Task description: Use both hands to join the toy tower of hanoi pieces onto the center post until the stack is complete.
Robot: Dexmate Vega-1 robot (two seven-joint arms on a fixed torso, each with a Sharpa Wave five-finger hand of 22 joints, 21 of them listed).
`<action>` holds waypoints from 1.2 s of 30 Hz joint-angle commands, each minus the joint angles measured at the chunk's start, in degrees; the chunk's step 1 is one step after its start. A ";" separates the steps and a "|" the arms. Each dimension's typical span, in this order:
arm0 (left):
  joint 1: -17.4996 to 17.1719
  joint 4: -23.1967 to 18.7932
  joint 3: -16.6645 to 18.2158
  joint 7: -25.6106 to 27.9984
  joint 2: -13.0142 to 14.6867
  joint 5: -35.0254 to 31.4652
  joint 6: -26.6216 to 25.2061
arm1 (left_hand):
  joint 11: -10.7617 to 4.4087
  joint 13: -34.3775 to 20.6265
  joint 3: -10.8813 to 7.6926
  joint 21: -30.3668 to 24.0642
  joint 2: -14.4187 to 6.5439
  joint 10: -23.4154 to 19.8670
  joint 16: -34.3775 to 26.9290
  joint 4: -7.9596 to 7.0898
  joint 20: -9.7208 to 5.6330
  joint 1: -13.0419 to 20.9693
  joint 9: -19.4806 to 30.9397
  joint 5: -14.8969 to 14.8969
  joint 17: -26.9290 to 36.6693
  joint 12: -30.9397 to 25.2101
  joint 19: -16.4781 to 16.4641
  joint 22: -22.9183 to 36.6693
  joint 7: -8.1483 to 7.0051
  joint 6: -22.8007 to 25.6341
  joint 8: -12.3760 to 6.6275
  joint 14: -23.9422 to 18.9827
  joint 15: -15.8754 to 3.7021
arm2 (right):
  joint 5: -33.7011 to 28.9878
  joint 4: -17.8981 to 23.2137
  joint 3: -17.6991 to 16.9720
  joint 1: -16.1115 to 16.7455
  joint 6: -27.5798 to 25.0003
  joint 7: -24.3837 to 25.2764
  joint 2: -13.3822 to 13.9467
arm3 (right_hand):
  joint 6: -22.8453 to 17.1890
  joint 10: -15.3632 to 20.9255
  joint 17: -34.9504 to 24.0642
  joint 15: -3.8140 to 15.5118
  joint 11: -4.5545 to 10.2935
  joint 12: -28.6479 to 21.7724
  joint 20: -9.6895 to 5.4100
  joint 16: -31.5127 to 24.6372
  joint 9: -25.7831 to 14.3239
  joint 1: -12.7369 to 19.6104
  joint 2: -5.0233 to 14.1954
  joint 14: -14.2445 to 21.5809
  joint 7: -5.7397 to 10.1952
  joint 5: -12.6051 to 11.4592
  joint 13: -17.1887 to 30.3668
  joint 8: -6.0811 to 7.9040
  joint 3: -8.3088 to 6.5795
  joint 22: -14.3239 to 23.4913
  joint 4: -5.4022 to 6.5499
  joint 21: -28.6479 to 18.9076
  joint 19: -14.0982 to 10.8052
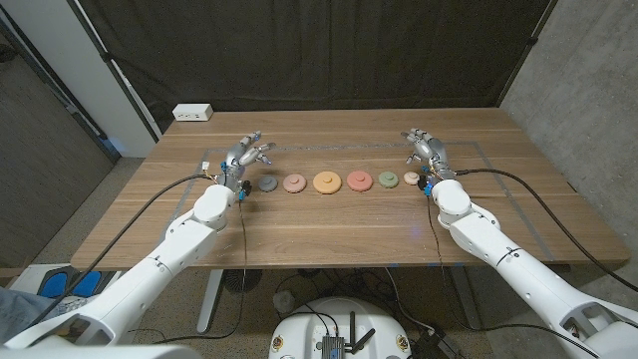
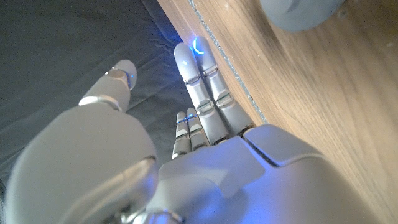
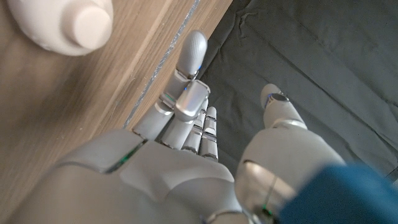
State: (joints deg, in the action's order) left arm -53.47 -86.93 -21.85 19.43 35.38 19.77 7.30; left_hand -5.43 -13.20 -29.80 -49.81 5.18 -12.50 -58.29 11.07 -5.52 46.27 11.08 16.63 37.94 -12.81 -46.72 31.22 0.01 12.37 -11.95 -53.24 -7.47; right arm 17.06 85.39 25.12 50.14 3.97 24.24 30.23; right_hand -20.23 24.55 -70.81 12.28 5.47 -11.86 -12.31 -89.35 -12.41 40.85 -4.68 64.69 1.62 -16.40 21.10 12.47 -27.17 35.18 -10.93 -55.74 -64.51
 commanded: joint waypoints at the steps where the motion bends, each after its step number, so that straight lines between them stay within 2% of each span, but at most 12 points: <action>1: -0.77 -3.23 -0.28 4.35 1.59 -4.73 -4.22 | 0.13 -0.21 0.21 -0.71 0.16 -0.93 -0.70 0.09 -3.18 1.96 0.26 0.40 -0.09 -0.30 -0.47 0.20 0.02 0.59 -0.20 -0.81 -5.03 | -3.93 3.92 0.93 0.31 -5.23 2.78 1.79 | 0.43 -0.28 -0.08 0.04 0.45 0.15 -0.27 -0.24 -0.40 1.73 -0.42 -0.40 0.29 -0.45 0.23 -0.12 -0.66 -0.05 0.03 -0.25 0.62; 6: -1.13 -7.55 -1.80 10.29 3.32 -12.00 -12.24 | 0.21 -0.37 0.81 -1.39 0.42 -1.37 -1.47 -0.32 -3.17 3.22 0.33 0.44 -0.22 -0.40 -0.67 0.27 -0.08 1.47 -0.51 -1.39 -4.98 | -6.41 5.54 1.72 0.03 -8.25 3.51 3.01 | 0.34 -0.95 0.37 0.04 -0.07 0.29 -0.23 0.31 -0.54 2.98 -0.81 -1.25 0.61 -0.40 0.35 0.05 -0.94 -0.55 0.22 0.05 1.16; 11: -1.25 -9.90 -2.77 11.97 4.63 -16.12 -16.66 | 0.36 -0.47 1.35 -1.76 0.41 -1.68 -1.79 -0.70 -3.08 3.48 0.38 0.41 -0.48 -0.47 -0.58 0.33 0.13 1.54 -0.49 -1.57 -4.93 | -9.64 7.56 2.88 -0.19 -11.41 3.91 4.64 | 0.07 -1.73 0.37 0.02 -0.54 0.48 -0.20 0.47 -0.63 3.49 -0.99 -1.64 0.66 -0.36 0.43 0.21 -1.03 -0.98 0.43 0.30 1.50; 16: -1.38 -10.91 -2.99 12.80 5.01 -18.14 -18.64 | 0.25 -0.53 1.80 -2.05 0.43 -1.80 -2.07 -0.93 -3.19 3.51 0.41 0.37 -0.62 -0.48 -0.60 0.36 0.01 1.82 -0.57 -1.73 -4.90 | -12.52 8.95 3.65 -0.12 -13.12 4.78 5.52 | 0.91 -2.69 0.82 0.02 -0.77 0.61 -0.17 1.28 -0.70 4.17 -1.25 -2.95 1.19 -0.25 0.58 -0.06 -1.13 -1.68 0.71 0.64 1.98; 20: -1.54 -10.70 -2.73 13.84 4.32 -18.64 -18.30 | 0.14 -0.58 2.06 -2.27 0.41 -1.69 -2.20 -1.02 -3.26 3.61 0.43 0.36 -0.78 -0.41 -0.67 0.38 0.07 1.58 -0.45 -1.78 -4.92 | -14.14 9.13 3.97 -0.11 -13.25 5.62 5.40 | 0.60 -2.98 0.99 0.02 -0.31 0.44 -0.14 1.87 -0.80 4.85 -1.32 -4.12 3.11 -0.10 0.77 0.15 -1.25 -2.35 0.93 0.93 2.56; 24: -1.25 -11.00 -3.40 14.87 4.51 -21.06 -19.63 | 0.17 -0.71 2.80 -3.11 0.26 -1.67 -3.32 -1.25 -4.45 3.91 0.47 0.34 -0.55 -0.34 -1.44 0.44 0.08 1.31 -0.27 -2.79 -4.96 | -16.52 10.00 4.67 -0.30 -14.87 6.37 5.62 | 0.43 -3.31 1.53 0.03 -0.25 0.42 -0.11 2.74 -0.86 5.16 -1.34 -5.34 3.24 0.02 0.88 0.25 -1.28 -2.75 1.04 1.20 3.17; 27: -1.06 -11.60 -4.03 15.49 4.87 -23.17 -21.22 | 0.42 -0.75 3.00 -3.29 0.25 -1.87 -3.66 -1.28 -4.61 4.01 0.48 0.33 -0.44 -0.40 -1.52 0.46 0.11 1.26 -0.23 -3.07 -4.98 | -18.41 10.81 5.25 -0.49 -16.46 6.65 6.00 | 0.62 -3.56 1.71 0.06 -0.31 0.37 -0.09 3.28 -0.89 5.50 -1.30 -6.21 2.52 0.13 1.00 0.20 -1.33 -3.13 1.11 1.44 3.76; 32: -0.80 -11.88 -4.78 15.91 5.16 -25.57 -22.84 | 0.31 -0.80 3.28 -3.57 0.24 -1.96 -3.98 -1.30 -4.85 4.16 0.49 0.33 -0.44 -0.41 -1.67 0.47 0.04 1.28 -0.21 -3.28 -5.00 | -20.24 11.42 5.66 -0.59 -17.68 6.82 6.24 | 1.05 -3.43 1.71 0.10 0.59 0.05 -0.07 3.88 -0.93 6.14 -1.09 -7.28 2.60 0.36 1.31 0.09 -1.37 -3.40 1.26 1.28 4.21; 36: -0.81 -12.01 -5.27 16.35 5.22 -27.18 -24.01 | 0.23 -0.86 3.61 -3.92 0.23 -2.15 -4.19 -1.33 -5.00 4.33 0.50 0.33 -0.61 -0.45 -1.87 0.49 0.02 1.31 -0.20 -3.37 -5.01 | -21.81 12.27 6.22 -0.70 -18.92 6.42 6.72 | 1.12 -3.42 1.96 0.12 0.68 -0.07 -0.04 4.41 -0.95 6.41 -0.98 -7.97 2.63 0.50 1.48 0.11 -1.35 -3.40 1.35 1.04 4.34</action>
State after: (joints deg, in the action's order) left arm -54.59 -97.96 -25.72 33.87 40.12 -2.04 -12.86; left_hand -5.13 -13.73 -26.47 -53.06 5.42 -14.02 -62.11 9.73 -5.83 49.94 11.34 16.78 37.31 -12.81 -47.84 31.48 0.03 13.79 -12.40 -56.11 -8.50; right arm -0.22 95.60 30.00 49.74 -11.60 30.34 35.99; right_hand -19.33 21.09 -69.06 9.11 5.65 -11.56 -10.23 -85.56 -13.20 46.85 -6.38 57.62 4.41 -15.97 22.22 12.48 -28.46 31.58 -9.87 -54.62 -60.39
